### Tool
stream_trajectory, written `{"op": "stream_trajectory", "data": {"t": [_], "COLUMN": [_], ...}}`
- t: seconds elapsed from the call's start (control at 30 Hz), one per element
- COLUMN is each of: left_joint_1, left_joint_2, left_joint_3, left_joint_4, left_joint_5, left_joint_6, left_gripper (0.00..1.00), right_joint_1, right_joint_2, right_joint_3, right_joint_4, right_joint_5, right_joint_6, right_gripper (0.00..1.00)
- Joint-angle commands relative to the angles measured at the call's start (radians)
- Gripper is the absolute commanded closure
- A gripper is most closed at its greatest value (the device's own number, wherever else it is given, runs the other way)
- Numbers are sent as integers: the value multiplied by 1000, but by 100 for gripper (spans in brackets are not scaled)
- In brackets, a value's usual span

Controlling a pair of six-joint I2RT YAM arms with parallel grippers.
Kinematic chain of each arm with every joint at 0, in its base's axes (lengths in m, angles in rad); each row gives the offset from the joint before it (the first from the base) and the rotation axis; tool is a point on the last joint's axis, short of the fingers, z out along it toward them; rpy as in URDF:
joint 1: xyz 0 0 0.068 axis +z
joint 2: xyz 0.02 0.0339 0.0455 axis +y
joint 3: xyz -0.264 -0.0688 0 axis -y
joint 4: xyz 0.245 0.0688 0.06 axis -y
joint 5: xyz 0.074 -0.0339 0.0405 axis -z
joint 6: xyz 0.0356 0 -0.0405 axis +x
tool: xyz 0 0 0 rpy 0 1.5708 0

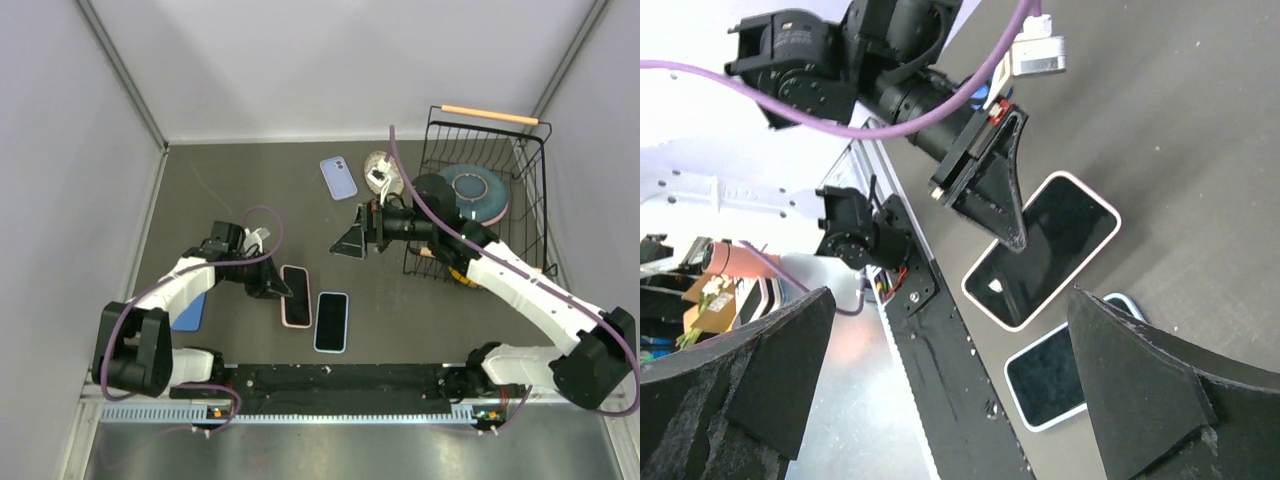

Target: Put the phone into the phone case

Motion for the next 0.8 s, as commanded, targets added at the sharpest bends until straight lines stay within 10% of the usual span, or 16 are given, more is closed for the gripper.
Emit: {"op": "stream_trajectory", "data": {"t": [0.0, 0.77], "left_joint_1": [2, 2], "left_joint_2": [64, 325], "left_joint_3": [59, 256], "left_joint_4": [-70, -170], "left_joint_5": [-49, -304], "left_joint_6": [66, 80], "left_gripper": [100, 68], "right_joint_1": [8, 7], "right_joint_2": [-72, -195], "right_joint_3": [-24, -77], "right_joint_4": [-13, -107], "right_joint_5": [1, 17], "right_joint_6": [-29, -65], "right_gripper": [1, 1]}}
